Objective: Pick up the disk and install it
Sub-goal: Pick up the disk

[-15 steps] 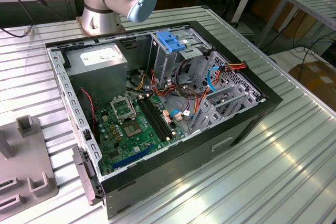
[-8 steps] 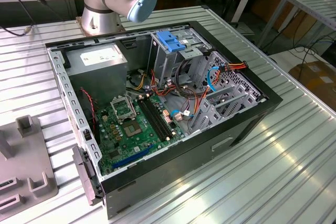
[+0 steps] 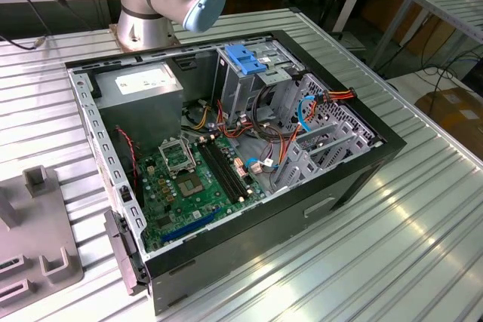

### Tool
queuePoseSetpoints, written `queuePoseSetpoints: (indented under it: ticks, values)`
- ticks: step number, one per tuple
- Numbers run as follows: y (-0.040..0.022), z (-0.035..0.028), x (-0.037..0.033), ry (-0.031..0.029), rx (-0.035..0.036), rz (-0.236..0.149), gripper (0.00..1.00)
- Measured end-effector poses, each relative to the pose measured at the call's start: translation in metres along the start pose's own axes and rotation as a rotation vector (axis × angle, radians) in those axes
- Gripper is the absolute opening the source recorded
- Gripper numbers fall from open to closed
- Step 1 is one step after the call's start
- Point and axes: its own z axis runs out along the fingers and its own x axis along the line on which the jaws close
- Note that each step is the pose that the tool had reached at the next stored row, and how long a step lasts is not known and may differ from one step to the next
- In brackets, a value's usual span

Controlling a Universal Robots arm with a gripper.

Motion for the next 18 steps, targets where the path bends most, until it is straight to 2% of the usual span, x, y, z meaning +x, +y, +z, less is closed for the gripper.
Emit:
queuePoseSetpoints:
  ticks: [18]
  values:
    - [-0.0002,-0.0152,0.0000,0.0000,0.0000,0.000,0.37]
